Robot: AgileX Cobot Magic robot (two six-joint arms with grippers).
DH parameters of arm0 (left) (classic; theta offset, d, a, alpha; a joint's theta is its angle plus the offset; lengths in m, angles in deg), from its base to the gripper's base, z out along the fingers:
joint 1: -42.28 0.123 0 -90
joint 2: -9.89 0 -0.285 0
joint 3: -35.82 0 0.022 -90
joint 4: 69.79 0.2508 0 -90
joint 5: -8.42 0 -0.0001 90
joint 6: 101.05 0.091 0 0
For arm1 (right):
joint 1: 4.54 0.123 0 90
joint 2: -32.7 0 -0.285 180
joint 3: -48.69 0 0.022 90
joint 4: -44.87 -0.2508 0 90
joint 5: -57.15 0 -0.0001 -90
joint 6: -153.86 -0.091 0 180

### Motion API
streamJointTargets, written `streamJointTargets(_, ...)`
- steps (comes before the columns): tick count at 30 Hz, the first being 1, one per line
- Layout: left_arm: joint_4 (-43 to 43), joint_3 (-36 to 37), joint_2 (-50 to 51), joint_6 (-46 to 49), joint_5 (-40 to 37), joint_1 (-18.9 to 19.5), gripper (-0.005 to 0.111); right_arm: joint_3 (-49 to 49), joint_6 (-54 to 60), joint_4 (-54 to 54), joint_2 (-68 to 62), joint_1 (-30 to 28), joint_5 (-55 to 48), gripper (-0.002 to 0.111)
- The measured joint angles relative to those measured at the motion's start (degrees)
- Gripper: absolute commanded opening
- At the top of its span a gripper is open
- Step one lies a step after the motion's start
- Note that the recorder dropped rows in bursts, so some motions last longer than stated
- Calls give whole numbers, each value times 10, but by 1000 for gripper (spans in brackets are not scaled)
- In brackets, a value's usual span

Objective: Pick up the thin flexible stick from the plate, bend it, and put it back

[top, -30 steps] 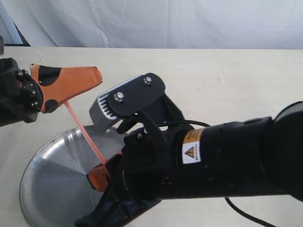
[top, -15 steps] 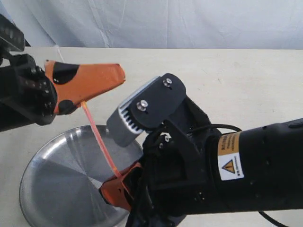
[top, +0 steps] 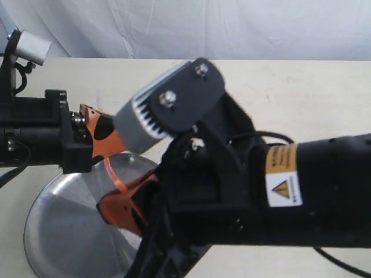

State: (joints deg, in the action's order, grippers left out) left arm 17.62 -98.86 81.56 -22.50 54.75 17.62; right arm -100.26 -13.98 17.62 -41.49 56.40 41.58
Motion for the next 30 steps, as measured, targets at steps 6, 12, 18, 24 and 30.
streamJointTargets(6,-48,1,0,-4,34,0,0,-5,-61,80,39,-67,-56,-1)
streamJointTargets(12,-208,-9,1,28,82,2,0,-6,-101,105,13,-89,-111,-1)
streamJointTargets(18,-160,-29,0,77,26,-2,0,-6,-83,59,-30,-38,-53,-1)
streamJointTargets(24,-1,-23,0,19,-37,-2,0,-6,-82,73,5,-39,-42,-1)
streamJointTargets(30,-38,-16,0,1,15,-1,0,-5,-90,104,34,-82,-83,-1)
